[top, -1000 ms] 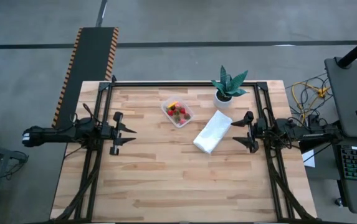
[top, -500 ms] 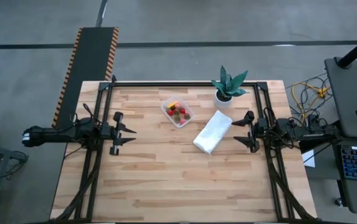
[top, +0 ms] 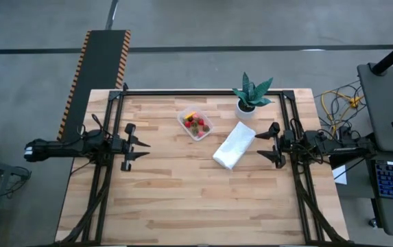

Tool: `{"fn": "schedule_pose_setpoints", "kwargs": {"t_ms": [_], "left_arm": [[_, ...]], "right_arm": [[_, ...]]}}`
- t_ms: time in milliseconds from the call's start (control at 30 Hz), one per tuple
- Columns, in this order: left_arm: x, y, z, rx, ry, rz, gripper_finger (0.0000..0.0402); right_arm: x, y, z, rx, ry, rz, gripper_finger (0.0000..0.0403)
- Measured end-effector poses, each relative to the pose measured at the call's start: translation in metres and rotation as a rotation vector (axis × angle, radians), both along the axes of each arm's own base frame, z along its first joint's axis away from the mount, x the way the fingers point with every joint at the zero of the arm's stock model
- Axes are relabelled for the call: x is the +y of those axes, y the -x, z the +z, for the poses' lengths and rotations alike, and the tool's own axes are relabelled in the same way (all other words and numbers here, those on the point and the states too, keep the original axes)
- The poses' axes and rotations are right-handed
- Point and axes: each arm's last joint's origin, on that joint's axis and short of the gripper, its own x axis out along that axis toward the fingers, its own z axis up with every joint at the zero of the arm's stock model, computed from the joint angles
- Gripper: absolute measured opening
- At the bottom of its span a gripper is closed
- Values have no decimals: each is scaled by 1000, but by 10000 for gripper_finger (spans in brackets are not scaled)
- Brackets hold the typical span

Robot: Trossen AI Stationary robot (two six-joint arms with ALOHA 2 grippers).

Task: Pick and placing Produce into tupperware
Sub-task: Return to Home Position

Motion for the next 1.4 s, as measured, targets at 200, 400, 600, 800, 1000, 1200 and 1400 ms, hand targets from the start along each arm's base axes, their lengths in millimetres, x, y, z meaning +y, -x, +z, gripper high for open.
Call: {"fn": "schedule_pose_setpoints", "kwargs": {"t_ms": [200, 400, 600, 800, 1000, 1200, 1400], "left_arm": [[0, 0, 0, 1, 0, 4, 103], [0, 0, 0, 1, 0, 4, 102], [0, 0, 0, 1, 0, 3, 102], [0, 0, 0, 2, 0, 3, 102], [0, 0, 0, 1, 0, 3, 102], [0, 0, 0, 1, 0, -2, 102], [0, 0, 0, 2, 0, -1, 102]], "right_arm": [[0, 0, 0, 3, 0, 0, 327], [0, -1, -1, 8, 0, 0, 327], [0, -1, -1, 14, 1, 0, 327], [0, -1, -1, 14, 1, 0, 327], [0, -1, -1, 14, 1, 0, 327], [0, -1, -1, 14, 1, 0, 327], [0, -1, -1, 15, 1, 0, 327]]}}
